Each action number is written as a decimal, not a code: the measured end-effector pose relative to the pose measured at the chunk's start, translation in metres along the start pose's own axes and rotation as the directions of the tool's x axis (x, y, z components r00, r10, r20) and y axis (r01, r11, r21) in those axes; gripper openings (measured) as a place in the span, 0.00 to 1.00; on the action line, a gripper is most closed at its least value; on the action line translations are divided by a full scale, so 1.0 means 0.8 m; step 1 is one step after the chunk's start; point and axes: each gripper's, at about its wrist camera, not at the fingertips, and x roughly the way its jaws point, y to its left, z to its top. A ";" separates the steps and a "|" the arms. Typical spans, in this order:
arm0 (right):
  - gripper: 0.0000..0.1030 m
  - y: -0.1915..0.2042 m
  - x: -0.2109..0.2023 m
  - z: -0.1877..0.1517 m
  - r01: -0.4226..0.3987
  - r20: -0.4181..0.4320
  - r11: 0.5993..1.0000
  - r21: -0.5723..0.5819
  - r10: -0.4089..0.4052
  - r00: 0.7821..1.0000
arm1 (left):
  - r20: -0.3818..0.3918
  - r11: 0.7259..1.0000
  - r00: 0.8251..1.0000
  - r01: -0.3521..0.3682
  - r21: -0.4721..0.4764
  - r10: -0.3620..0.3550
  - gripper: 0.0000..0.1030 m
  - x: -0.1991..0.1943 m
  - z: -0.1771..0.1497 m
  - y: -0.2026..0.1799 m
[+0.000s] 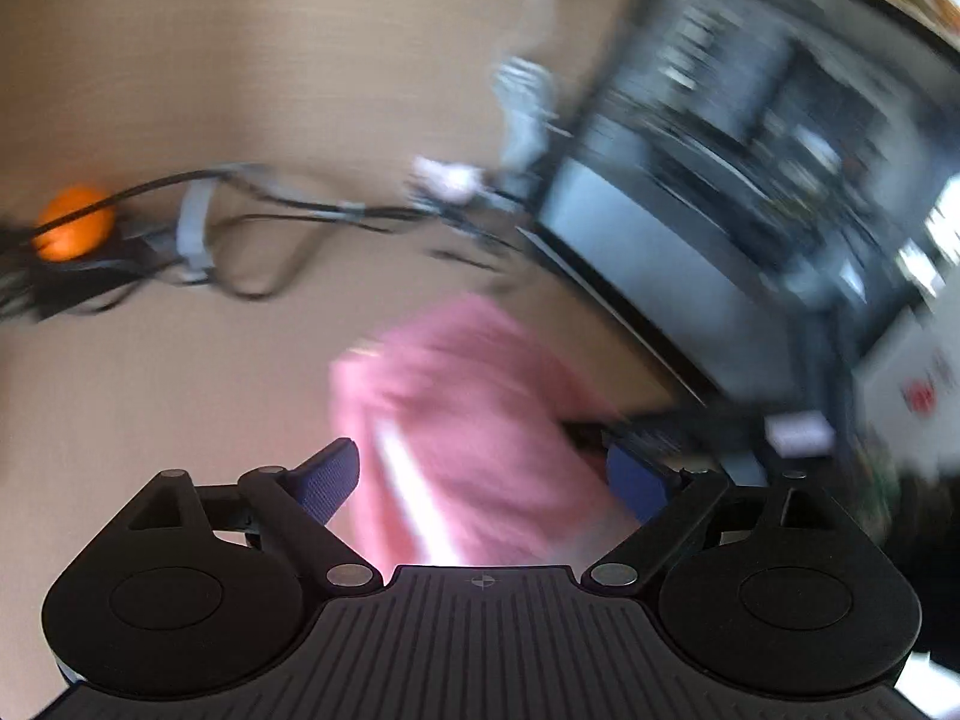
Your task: Fold clothes
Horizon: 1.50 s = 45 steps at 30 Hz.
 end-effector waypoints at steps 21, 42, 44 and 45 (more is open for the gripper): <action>0.76 0.070 -0.045 -0.010 0.116 0.133 0.967 -0.227 -0.088 0.987 | -0.061 0.987 0.997 0.028 -0.156 -0.038 0.77 -0.020 -0.030 0.061; 0.92 0.229 -0.070 -0.123 0.120 0.162 0.610 -0.783 0.014 0.987 | 0.036 0.966 0.985 -0.157 -0.204 0.168 0.72 -0.099 -0.087 0.132; 0.92 0.240 -0.055 -0.135 0.131 0.162 0.562 -0.816 0.004 0.987 | 0.007 0.942 0.963 -0.263 -0.206 0.270 0.62 -0.090 -0.091 0.140; 0.92 0.241 -0.051 -0.137 0.149 0.172 0.548 -0.823 -0.010 0.985 | -0.003 0.939 0.957 -0.284 -0.195 0.289 0.60 -0.085 -0.092 0.138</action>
